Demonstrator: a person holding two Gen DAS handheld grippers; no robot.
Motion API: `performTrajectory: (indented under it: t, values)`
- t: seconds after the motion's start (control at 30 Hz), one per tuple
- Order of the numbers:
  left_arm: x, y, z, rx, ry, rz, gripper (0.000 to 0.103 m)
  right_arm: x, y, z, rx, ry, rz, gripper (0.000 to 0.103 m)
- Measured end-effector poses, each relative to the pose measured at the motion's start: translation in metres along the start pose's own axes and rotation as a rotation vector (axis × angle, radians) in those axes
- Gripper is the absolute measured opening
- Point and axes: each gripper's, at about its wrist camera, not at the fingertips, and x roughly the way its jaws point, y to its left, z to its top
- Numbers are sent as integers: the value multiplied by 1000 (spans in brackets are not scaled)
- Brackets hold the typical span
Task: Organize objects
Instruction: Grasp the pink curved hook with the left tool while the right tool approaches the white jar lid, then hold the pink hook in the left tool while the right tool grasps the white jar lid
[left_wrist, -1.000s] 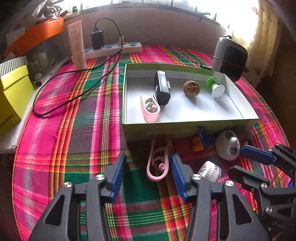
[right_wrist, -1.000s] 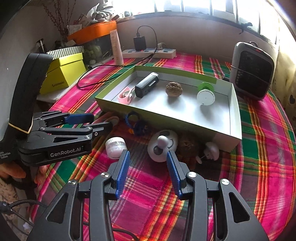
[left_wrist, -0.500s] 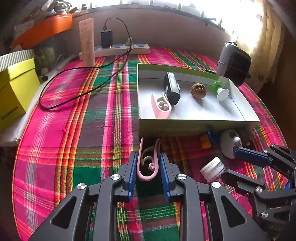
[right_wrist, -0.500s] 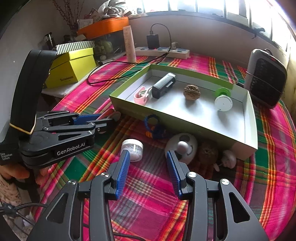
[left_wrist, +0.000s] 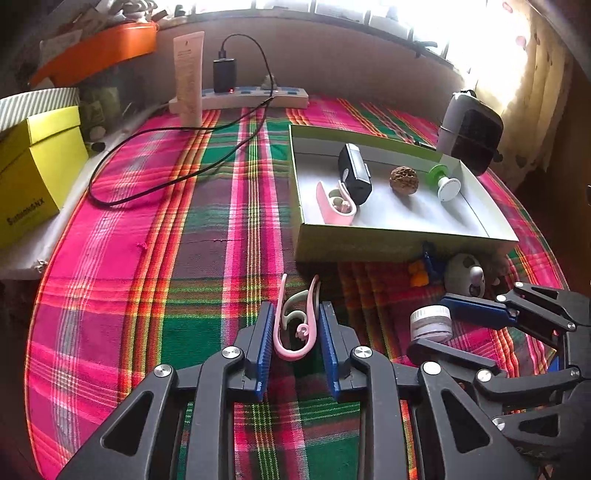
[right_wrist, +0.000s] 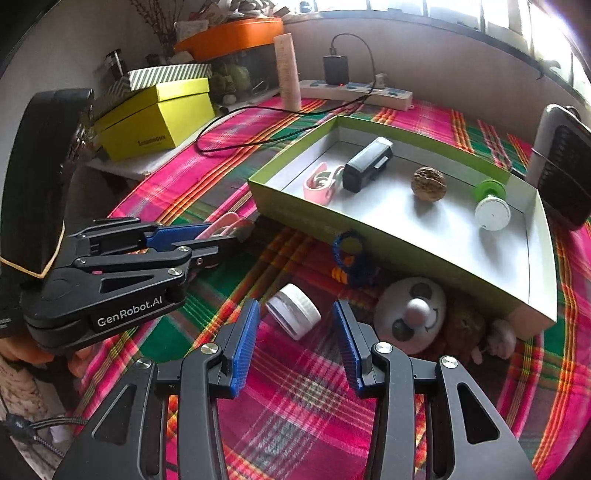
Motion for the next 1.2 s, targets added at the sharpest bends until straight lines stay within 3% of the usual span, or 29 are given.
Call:
performTrajectory:
  t: [0.33,0.53,0.63,1.2]
  values:
    - [0,-1,1,1,-2,-2,24,1,2,1,-25,-7,-24,42]
    - [0,-1,2,-6,-5,-2,24,0,-1,0,-17,-18,-35,25]
    - [1,-2,3,-3,-6,1,23,-2,0,0,-21,-24,-39,22]
    - [0,-4,0,3,-5,7,22,-4,-2,-7,-1,-18,-39,22]
